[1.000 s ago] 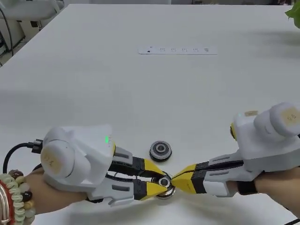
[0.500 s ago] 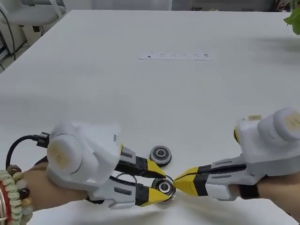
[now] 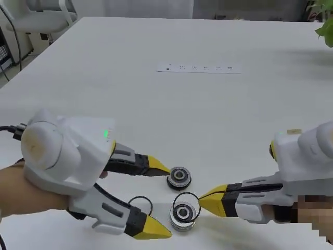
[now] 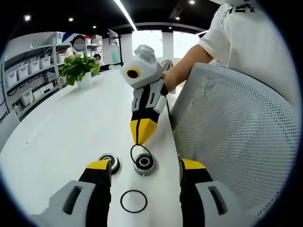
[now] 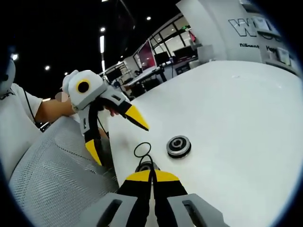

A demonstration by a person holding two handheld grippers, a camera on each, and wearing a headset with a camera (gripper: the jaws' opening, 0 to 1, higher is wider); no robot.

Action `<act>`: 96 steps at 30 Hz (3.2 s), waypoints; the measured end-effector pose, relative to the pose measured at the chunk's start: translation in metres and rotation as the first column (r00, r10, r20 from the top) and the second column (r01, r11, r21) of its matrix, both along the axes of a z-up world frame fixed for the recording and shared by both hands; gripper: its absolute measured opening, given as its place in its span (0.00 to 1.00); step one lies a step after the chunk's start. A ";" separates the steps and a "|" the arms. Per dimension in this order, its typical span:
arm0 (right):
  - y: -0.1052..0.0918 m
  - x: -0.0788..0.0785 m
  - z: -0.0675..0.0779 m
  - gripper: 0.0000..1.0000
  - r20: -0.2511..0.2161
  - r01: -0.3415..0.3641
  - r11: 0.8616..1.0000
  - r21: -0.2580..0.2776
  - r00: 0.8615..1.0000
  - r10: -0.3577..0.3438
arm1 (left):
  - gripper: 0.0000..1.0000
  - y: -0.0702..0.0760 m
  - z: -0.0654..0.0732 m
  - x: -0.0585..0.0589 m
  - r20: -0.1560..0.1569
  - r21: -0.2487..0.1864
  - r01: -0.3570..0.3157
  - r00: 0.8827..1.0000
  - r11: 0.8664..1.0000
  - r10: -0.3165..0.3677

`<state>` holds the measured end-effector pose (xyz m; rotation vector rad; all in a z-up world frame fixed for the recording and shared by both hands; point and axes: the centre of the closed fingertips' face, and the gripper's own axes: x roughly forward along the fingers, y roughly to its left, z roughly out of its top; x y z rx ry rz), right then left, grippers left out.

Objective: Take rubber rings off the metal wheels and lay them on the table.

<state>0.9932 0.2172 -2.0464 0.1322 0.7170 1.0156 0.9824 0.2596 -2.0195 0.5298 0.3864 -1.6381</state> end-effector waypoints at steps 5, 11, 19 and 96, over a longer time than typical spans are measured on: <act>-0.002 0.000 0.003 0.00 0.007 0.007 1.000 0.001 1.000 -0.007 | 0.60 0.013 0.004 -0.004 0.019 0.018 -0.001 1.000 1.000 0.000; -0.004 0.002 0.008 0.00 0.019 0.013 1.000 0.003 1.000 -0.013 | 0.62 0.027 0.004 -0.002 -0.011 0.011 -0.065 0.998 0.998 0.065; -0.005 0.009 0.020 0.00 0.044 0.006 1.000 -0.003 0.999 -0.006 | 0.65 0.041 0.009 -0.006 -0.020 0.014 -0.102 0.995 0.995 0.102; 0.051 0.024 -0.022 0.01 0.005 -0.182 0.947 -0.266 0.982 0.190 | 0.76 0.079 0.013 0.003 -0.099 -0.064 -0.357 0.932 0.932 0.350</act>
